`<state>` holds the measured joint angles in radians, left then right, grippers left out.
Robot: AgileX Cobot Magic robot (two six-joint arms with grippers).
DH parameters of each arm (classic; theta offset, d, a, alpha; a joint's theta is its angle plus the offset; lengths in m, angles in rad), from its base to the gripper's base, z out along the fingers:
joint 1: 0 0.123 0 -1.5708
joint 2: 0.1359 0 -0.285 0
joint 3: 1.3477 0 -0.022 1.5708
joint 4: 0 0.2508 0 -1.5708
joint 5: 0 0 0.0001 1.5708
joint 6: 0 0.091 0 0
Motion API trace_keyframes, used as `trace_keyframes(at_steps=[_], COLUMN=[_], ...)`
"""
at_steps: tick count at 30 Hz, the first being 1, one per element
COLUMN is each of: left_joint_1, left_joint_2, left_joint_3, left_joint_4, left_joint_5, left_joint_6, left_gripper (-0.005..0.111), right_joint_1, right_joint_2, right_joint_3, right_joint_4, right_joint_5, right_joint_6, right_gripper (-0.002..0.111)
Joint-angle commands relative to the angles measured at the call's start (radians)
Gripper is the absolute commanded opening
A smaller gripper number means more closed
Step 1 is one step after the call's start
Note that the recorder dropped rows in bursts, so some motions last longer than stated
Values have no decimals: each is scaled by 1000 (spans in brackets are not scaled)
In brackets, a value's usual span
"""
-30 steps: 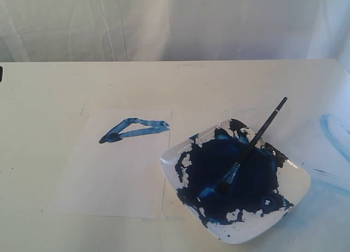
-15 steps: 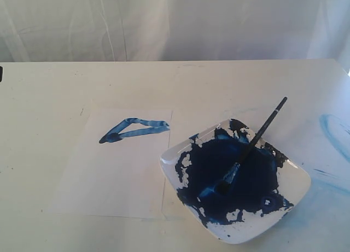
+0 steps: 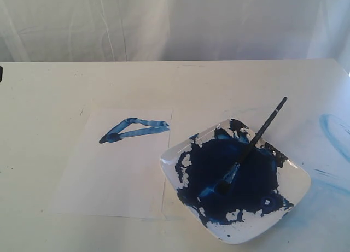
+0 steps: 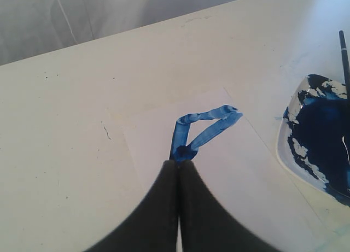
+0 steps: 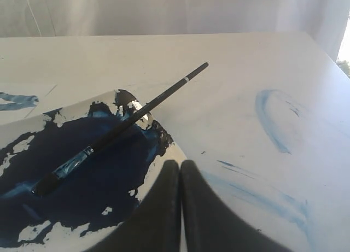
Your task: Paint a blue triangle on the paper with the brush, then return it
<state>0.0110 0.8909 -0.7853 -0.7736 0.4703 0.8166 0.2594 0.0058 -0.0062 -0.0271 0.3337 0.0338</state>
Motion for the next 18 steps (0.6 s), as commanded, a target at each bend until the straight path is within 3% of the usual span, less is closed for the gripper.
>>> trace_keyframes(at_steps=[1, 13, 18], left_joint_1=[-6, -6, -6], left_joint_2=[-7, -7, -100], left_joint_3=[-1, -1, -1], left_joint_4=[-16, -16, -16], left_joint_5=[10, 10, 8], left_joint_6=[-10, -10, -10], left_gripper=[0, 0, 0], right_joint_1=[3, 3, 3], right_joint_2=[-6, -6, -6], right_joint_3=[6, 6, 6], right_joint_4=[2, 2, 2], right_joint_5=[1, 1, 1], right_joint_6=[-12, -12, -12], right_gripper=[0, 0, 0])
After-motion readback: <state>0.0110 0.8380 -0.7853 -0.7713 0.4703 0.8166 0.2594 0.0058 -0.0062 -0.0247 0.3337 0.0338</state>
